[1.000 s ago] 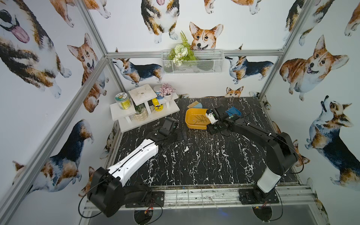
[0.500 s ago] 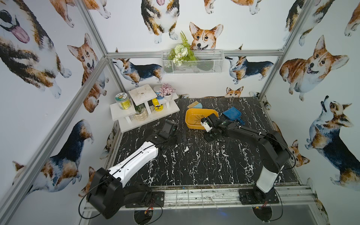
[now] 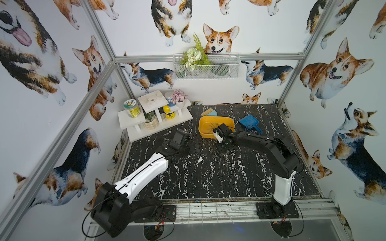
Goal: Put the nails on the desktop into the storage box
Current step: Pick up the nail from the center of the board.
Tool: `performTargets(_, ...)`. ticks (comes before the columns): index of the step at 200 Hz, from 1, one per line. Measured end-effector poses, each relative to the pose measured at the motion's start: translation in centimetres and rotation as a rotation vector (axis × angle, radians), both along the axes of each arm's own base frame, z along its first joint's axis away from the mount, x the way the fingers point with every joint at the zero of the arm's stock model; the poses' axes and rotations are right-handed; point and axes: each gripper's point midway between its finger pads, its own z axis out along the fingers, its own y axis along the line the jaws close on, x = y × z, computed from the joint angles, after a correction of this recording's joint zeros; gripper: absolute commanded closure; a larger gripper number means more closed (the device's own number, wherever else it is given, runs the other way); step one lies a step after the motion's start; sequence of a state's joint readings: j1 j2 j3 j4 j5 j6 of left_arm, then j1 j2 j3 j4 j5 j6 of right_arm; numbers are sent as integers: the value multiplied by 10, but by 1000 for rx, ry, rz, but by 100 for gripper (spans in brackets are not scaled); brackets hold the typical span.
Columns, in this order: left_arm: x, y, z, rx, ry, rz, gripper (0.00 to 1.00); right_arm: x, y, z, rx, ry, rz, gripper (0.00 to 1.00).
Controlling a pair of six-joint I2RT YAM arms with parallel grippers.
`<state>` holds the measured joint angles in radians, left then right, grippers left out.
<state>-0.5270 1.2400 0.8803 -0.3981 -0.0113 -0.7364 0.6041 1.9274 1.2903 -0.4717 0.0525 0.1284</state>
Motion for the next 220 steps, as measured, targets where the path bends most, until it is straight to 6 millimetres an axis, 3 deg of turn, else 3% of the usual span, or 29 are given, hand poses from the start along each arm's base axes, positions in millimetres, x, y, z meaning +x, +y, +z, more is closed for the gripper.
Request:
performTargets(153, 0, 0, 0, -1, -1, 3, 0, 11, 3, -11, -8, -23, -8, 81)
performTargets(220, 1, 0, -2, 1, 5, 3, 0, 1, -1, -10, -2, -31, -2, 89)
